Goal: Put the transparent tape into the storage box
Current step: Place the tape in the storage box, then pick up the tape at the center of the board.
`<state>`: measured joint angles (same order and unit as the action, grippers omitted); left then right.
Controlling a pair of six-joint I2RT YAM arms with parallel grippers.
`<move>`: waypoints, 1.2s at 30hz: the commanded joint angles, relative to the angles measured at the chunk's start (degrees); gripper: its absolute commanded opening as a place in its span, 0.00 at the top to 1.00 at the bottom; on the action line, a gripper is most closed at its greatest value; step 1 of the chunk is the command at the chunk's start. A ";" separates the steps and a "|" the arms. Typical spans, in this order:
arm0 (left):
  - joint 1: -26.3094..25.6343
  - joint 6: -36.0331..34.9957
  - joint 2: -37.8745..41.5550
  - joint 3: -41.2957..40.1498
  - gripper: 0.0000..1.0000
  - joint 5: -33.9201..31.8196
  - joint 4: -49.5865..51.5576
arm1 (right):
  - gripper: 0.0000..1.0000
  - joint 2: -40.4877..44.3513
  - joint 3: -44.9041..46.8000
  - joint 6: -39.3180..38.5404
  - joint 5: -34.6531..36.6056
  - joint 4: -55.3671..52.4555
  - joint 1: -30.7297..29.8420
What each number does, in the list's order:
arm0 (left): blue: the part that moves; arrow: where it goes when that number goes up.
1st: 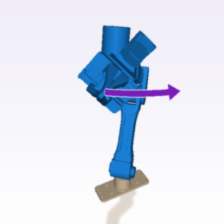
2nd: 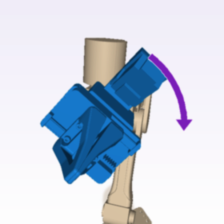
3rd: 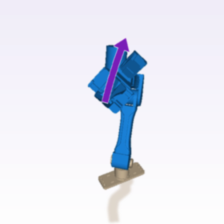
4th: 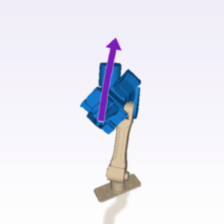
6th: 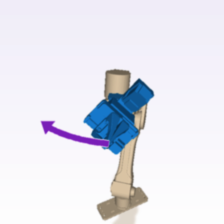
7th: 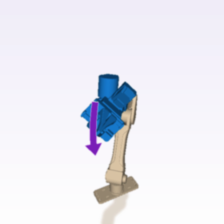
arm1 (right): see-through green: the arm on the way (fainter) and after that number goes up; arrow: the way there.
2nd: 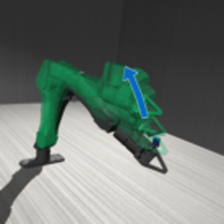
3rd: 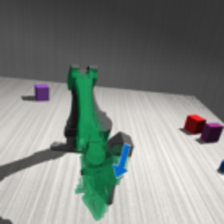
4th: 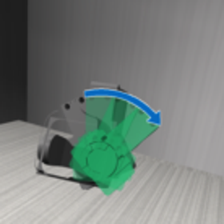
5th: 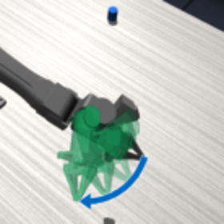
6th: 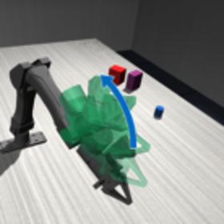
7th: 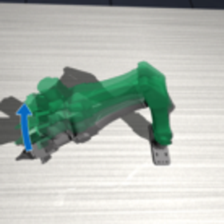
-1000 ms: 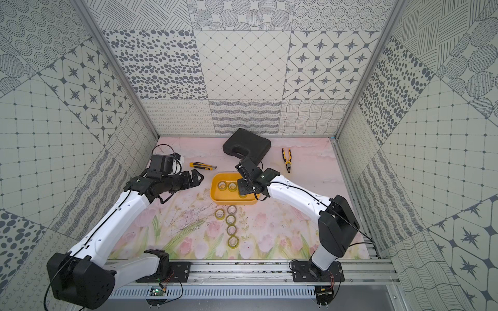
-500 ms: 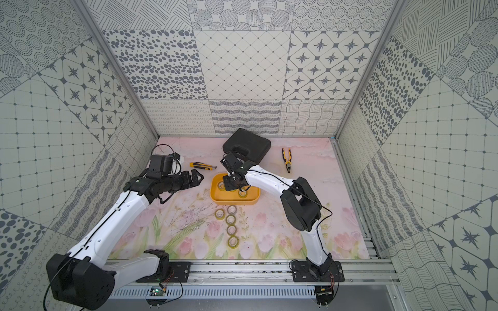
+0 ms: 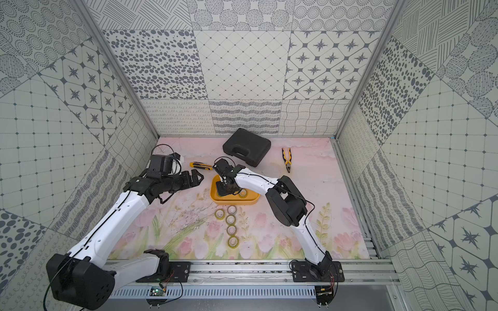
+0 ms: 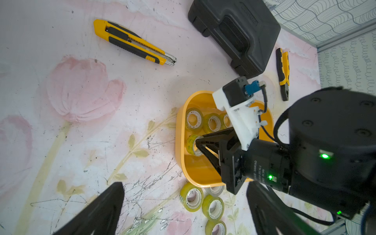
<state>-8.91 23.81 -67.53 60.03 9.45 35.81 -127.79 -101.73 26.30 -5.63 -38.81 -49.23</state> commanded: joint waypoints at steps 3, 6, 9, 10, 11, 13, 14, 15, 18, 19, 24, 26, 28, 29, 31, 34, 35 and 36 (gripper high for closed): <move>-0.23 -1.40 0.08 -0.16 0.01 1.11 -0.57 | 0.63 -1.17 -1.80 1.03 -1.13 0.57 -0.34; -0.26 -1.40 -0.02 -0.13 0.01 1.17 -0.48 | 0.56 -0.45 -1.65 1.03 -1.40 0.58 -0.38; -0.23 -1.40 0.01 -0.18 0.01 0.87 -0.51 | 0.52 1.19 -1.32 0.88 -1.40 0.57 -0.34; -0.28 -1.40 -0.02 -0.21 0.01 0.75 -0.47 | 0.51 1.82 -1.21 0.85 -1.17 0.60 -0.34; -0.23 -1.40 -0.10 -0.20 0.01 0.74 -0.48 | 0.50 2.77 -0.96 0.79 -0.88 0.58 -0.26; -0.23 -1.40 -0.23 -0.18 0.01 0.68 -0.48 | 0.49 4.66 -0.37 0.69 -0.45 0.58 -0.17; -0.25 -1.49 -0.23 -0.18 0.01 0.80 -0.44 | 0.49 5.80 0.03 0.60 -0.12 0.67 -0.16; -0.22 -1.48 -0.37 -0.18 0.01 0.83 -0.37 | 0.49 6.95 0.43 0.44 0.21 0.68 -0.16; -0.22 -1.40 -0.62 -0.21 0.01 0.97 -0.46 | 0.48 10.70 2.45 0.06 0.84 0.91 -0.16; -0.21 -1.40 -0.70 -0.14 0.01 0.93 -0.37 | 0.48 12.01 3.34 -0.02 1.19 1.16 -0.16; -0.29 -1.40 -0.87 -0.18 0.01 0.68 -0.27 | 0.47 21.51 11.57 -0.46 2.03 3.73 -0.21; -0.42 -0.82 -0.68 -0.45 0.01 0.28 -0.13 | 0.48 26.74 16.72 0.08 2.18 4.76 -0.21; -0.71 -0.21 -0.47 -0.52 0.01 1.33 0.63 | 0.48 31.92 22.13 0.79 2.14 5.87 -0.30; -0.80 0.23 -0.23 -0.82 0.01 1.60 0.91 | 0.47 34.87 24.99 1.21 2.10 6.26 -0.34; -1.01 0.90 0.29 -1.81 0.01 1.51 0.76 | 0.47 39.72 30.31 2.72 2.47 6.30 -0.49; -1.38 1.40 0.77 -2.89 0.01 0.25 0.78 | 0.48 45.73 37.88 5.82 1.05 6.32 -1.31; -1.40 1.33 0.79 -2.65 0.01 -0.10 1.30 | 0.48 47.31 40.19 6.84 0.89 6.29 -2.00; -1.51 1.16 0.78 -2.68 0.01 -0.48 1.32 | 0.48 48.30 42.07 7.73 0.88 6.29 -2.77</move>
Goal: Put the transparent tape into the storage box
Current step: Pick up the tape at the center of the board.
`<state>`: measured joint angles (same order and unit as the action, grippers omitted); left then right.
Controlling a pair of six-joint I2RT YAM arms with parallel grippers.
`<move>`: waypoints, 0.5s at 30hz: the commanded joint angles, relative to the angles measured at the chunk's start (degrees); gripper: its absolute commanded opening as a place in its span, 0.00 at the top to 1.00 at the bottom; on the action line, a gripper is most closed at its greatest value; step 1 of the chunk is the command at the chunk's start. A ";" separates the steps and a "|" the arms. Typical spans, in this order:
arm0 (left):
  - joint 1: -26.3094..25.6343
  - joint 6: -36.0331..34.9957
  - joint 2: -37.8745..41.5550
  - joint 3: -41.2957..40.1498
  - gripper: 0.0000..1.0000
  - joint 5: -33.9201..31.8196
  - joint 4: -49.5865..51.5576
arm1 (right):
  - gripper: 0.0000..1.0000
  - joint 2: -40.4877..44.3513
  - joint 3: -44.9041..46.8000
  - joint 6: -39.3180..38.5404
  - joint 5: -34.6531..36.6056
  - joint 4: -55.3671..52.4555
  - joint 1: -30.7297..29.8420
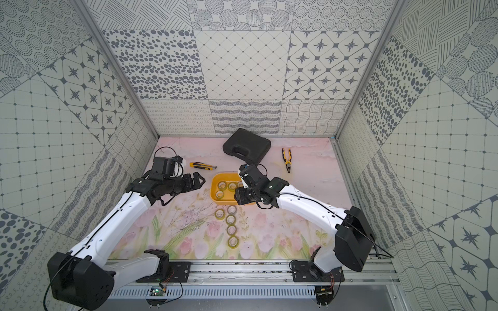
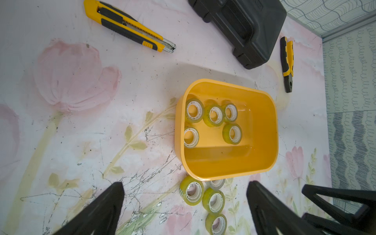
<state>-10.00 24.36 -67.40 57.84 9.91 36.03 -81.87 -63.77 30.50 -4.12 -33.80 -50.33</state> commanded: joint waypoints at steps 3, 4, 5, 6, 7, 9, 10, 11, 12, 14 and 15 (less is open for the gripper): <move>-0.39 0.04 0.74 -0.51 0.01 -2.04 1.32 | 0.49 4.10 9.07 6.74 -0.64 1.63 -4.54; -0.37 -0.09 0.66 -0.50 0.01 -2.32 1.38 | 0.49 4.16 10.34 7.72 -0.44 1.80 -5.70; -0.37 -0.10 0.52 -0.45 0.01 -2.57 1.38 | 0.49 3.88 11.39 8.81 -0.22 2.11 -6.89; -0.39 -0.18 0.47 -0.45 0.01 -2.58 1.39 | 0.49 3.46 12.02 9.67 -0.24 2.73 -7.86; -0.38 -0.27 0.28 -0.37 0.01 -2.34 1.41 | 0.49 2.79 12.77 10.14 -0.46 3.60 -8.94; -0.37 -0.37 0.19 -0.30 0.01 -1.90 1.32 | 0.49 1.20 13.32 10.74 -0.66 4.67 -10.57; -0.33 -0.41 0.19 -0.40 0.01 -1.91 1.32 | 0.49 0.28 13.41 10.79 -0.90 5.03 -11.20; -0.40 -0.45 0.22 -0.42 0.01 -2.17 1.53 | 0.50 -0.69 13.21 10.91 -0.89 5.15 -11.74; -0.38 -0.45 0.22 -0.32 0.01 -2.40 1.66 | 0.49 -1.47 13.14 11.05 -0.66 5.15 -12.25; -0.39 -0.54 0.27 -0.36 0.01 -2.77 1.85 | 0.50 -2.70 12.60 11.18 -0.26 5.30 -13.07; -0.33 -0.54 0.37 -0.44 0.01 -2.73 1.77 | 0.50 -3.15 12.46 11.32 -0.36 5.49 -13.34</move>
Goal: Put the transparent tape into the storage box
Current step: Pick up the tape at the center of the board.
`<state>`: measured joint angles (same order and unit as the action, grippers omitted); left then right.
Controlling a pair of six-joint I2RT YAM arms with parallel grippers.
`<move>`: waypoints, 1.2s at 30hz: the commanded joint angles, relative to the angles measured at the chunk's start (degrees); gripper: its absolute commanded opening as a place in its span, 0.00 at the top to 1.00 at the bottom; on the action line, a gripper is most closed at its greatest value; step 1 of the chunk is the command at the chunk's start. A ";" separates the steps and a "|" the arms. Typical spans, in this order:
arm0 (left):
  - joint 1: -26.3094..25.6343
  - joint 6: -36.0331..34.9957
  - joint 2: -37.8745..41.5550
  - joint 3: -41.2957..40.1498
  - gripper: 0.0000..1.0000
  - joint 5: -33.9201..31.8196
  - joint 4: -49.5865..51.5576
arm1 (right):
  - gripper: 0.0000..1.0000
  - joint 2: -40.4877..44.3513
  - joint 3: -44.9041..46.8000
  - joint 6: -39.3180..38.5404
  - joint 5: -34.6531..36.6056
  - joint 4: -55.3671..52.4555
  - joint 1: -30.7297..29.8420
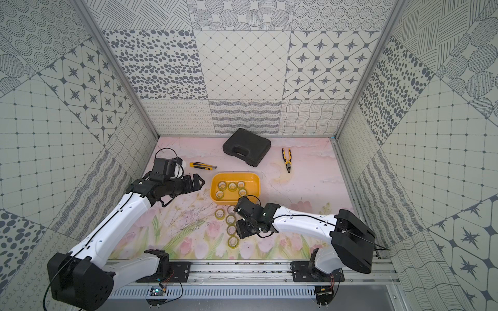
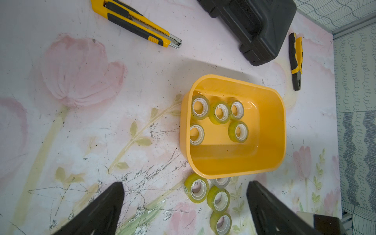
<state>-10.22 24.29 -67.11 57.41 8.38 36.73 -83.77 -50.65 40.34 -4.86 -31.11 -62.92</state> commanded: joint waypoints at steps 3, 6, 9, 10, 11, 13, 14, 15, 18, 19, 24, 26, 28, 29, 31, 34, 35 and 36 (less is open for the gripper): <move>-0.16 -0.52 0.24 -0.04 0.01 -1.43 1.06 | 0.50 -2.90 -0.92 1.34 0.82 2.90 -1.50; -0.11 -0.54 0.18 -0.01 0.01 -1.22 1.07 | 0.49 -4.50 -0.76 1.52 1.00 2.81 -1.90; -0.17 -0.56 0.13 -0.02 0.01 -1.19 1.06 | 0.49 -5.47 -1.15 1.68 0.67 2.81 -2.68; -0.15 -0.56 0.11 0.06 0.01 -1.17 1.06 | 0.49 -5.68 -1.35 1.72 0.56 2.86 -3.03; -0.21 -0.56 0.12 0.01 0.01 -1.10 1.04 | 0.49 -5.91 -1.54 1.65 0.56 2.90 -3.41; -0.15 -0.56 0.13 0.03 0.01 -1.19 1.06 | 0.49 -6.30 -1.60 1.81 0.56 2.90 -3.79; -0.14 -0.56 0.22 0.07 0.01 -1.21 1.06 | 0.49 -6.53 -1.60 1.91 0.56 2.90 -4.01; -0.15 -0.56 0.16 -0.01 0.01 -1.23 1.06 | 0.49 -6.73 -1.65 1.98 0.56 2.90 -4.12; -0.15 -0.56 0.20 -0.08 0.01 -1.10 1.06 | 0.49 -7.58 -1.98 2.17 0.80 2.90 -4.58; -0.16 -0.56 0.14 0.02 0.01 -1.09 1.06 | 0.49 -8.01 -2.25 2.29 1.06 2.67 -4.74; -0.15 -0.56 0.12 0.07 0.01 -1.23 1.12 | 0.49 -10.28 -3.82 2.89 1.96 1.54 -5.35; -0.14 -0.56 0.13 0.06 0.01 -1.25 1.15 | 0.49 -11.11 -4.35 3.00 2.22 1.19 -5.79; -0.16 -0.56 0.08 0.12 0.01 -1.13 1.06 | 0.50 -11.94 -4.95 3.08 2.63 0.76 -6.15; -0.14 -0.56 0.08 0.09 0.01 -1.02 1.06 | 0.50 -12.43 -5.30 3.08 2.88 0.49 -6.38; -0.13 -0.56 0.07 0.16 0.01 -0.92 1.07 | 0.50 -13.44 -5.81 3.08 3.17 -0.06 -6.73; -0.20 -0.56 0.14 0.16 0.01 -0.88 0.99 | 0.51 -14.57 -6.28 3.08 3.63 -0.68 -7.13; -0.16 -0.56 0.15 0.10 0.01 -0.97 1.06 | 0.51 -14.88 -6.30 3.17 3.76 -0.85 -7.22; -0.16 -0.56 0.17 0.11 0.01 -0.96 1.06 | 0.51 -15.02 -6.22 3.19 3.89 -0.95 -7.27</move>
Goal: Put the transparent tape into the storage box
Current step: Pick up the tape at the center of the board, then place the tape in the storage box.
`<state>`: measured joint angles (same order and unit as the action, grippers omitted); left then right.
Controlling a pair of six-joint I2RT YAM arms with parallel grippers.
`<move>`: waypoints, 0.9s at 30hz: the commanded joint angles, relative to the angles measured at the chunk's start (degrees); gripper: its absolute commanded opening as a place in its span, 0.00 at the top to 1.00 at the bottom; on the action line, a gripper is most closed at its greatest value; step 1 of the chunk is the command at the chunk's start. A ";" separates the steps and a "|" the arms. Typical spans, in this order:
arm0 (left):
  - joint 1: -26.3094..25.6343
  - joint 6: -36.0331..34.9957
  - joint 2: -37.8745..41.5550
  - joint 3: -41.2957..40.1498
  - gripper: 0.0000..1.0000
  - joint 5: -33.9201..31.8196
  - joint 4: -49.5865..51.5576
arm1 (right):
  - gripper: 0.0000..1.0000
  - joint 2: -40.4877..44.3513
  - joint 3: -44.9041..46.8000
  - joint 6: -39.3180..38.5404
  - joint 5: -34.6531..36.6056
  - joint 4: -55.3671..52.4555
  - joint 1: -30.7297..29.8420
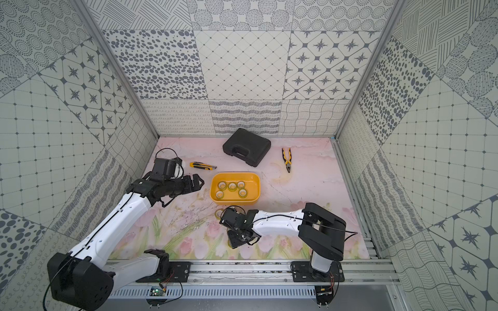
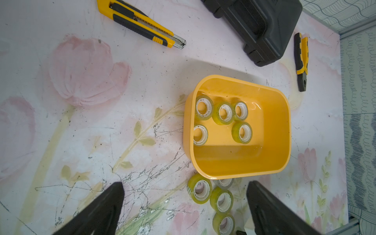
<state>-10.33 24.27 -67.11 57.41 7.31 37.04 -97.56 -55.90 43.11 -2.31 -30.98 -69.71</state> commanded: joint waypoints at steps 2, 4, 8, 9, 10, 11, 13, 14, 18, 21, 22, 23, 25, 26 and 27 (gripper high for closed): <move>-0.04 -0.54 0.17 0.16 0.01 0.14 0.76 | 0.53 -1.32 -0.73 0.48 1.67 -1.23 -0.51; -0.06 -0.56 0.21 0.16 0.01 0.09 0.79 | 0.57 -1.21 -0.37 0.48 2.16 -1.43 -0.51; -0.07 -0.63 0.12 0.16 0.01 0.15 0.76 | 0.70 -0.13 0.17 0.31 3.36 -1.89 -0.51; -0.04 -0.63 0.13 0.15 0.01 0.06 0.76 | 0.73 0.35 0.26 0.17 3.72 -2.04 -0.51; 0.04 -0.63 0.15 0.14 0.01 0.01 0.77 | 0.77 1.05 0.34 0.06 4.17 -2.30 -0.47; -0.02 -0.63 0.19 0.16 0.01 0.06 0.73 | 0.80 1.83 0.38 -0.12 4.56 -2.58 -0.45; 0.05 -0.63 0.24 0.09 0.01 -0.02 0.76 | 0.85 3.77 0.28 -0.80 5.07 -3.13 -0.29; -0.02 -0.68 0.23 0.09 0.01 -0.08 0.70 | 0.86 5.17 0.21 -1.21 5.56 -3.65 -0.12; -0.03 -0.66 0.35 0.15 0.01 -0.25 0.76 | 0.89 11.60 -0.98 -3.44 7.39 -6.87 2.19; -0.01 -0.67 0.47 0.22 0.01 0.04 0.61 | 0.89 16.49 -2.04 -6.06 7.20 -7.85 5.92; -0.06 -0.63 0.45 0.25 0.01 0.22 0.67 | 0.89 17.63 -2.75 -7.58 6.69 -7.83 7.65; -0.03 -0.56 0.49 0.18 0.01 0.34 0.43 | 0.89 18.24 -3.74 -8.84 6.32 -8.17 9.63; -0.09 -0.54 0.55 0.13 0.01 0.73 0.35 | 0.89 18.23 -6.38 -11.43 5.50 -8.97 13.29; -0.04 -0.54 0.50 0.09 0.01 0.84 0.40 | 0.89 17.71 -8.14 -12.92 5.39 -9.44 14.85; -0.08 -0.46 0.46 0.16 0.01 0.94 0.40 | 0.88 16.82 -9.81 -14.17 5.82 -9.84 16.18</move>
<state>-10.33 24.27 -67.05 57.41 7.35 37.04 -80.03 -61.93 34.33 3.09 -39.92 -56.34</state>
